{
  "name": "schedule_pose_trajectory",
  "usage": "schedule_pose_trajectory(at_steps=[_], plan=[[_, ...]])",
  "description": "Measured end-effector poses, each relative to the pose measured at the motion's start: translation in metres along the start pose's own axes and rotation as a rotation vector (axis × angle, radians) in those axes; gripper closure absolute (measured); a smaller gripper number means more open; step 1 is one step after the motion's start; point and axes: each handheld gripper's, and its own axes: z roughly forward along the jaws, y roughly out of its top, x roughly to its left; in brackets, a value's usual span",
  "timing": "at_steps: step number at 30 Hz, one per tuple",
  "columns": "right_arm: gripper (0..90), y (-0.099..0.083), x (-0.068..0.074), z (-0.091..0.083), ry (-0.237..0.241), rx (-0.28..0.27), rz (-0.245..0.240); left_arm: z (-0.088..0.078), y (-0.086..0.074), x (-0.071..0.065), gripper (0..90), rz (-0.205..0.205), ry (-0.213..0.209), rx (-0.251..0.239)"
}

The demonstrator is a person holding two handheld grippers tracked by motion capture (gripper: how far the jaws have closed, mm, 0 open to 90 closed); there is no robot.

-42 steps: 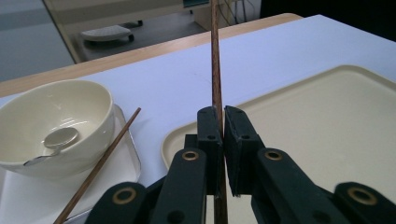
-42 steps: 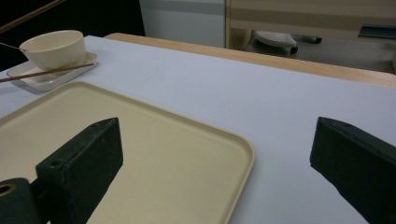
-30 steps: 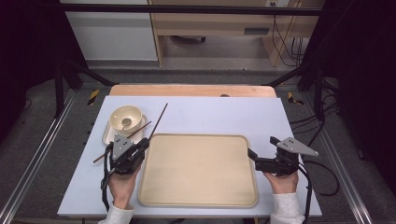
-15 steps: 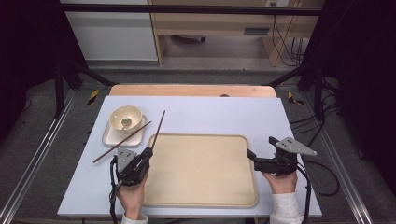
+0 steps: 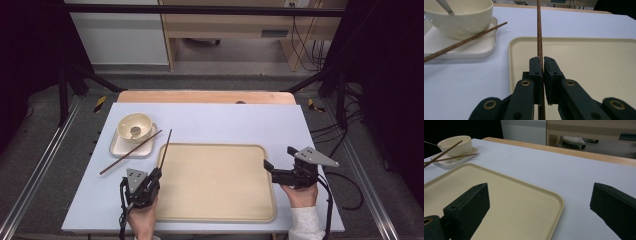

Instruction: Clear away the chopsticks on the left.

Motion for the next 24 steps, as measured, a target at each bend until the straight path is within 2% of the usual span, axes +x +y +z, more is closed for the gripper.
schedule_pose_trajectory(at_steps=[5, 9, 16, 24], plan=[[3.0, 0.0, 0.0, 0.001, -0.001, 0.006, -0.001, 0.001, -0.005, -0.001, 85.1, 0.009, 0.014, 0.019], [3.0, -0.001, 0.0, 0.001, -0.004, 0.01, 0.0, 0.003, -0.011, -0.005, 85.0, 0.033, 0.032, 0.045], [3.0, -0.001, 0.0, 0.002, -0.005, 0.012, -0.001, 0.008, -0.015, 0.002, 85.0, 0.015, 0.04, 0.081], [3.0, -0.001, 0.0, 0.001, -0.006, 0.013, -0.002, 0.016, -0.017, -0.001, 85.0, 0.025, 0.038, 0.121]])
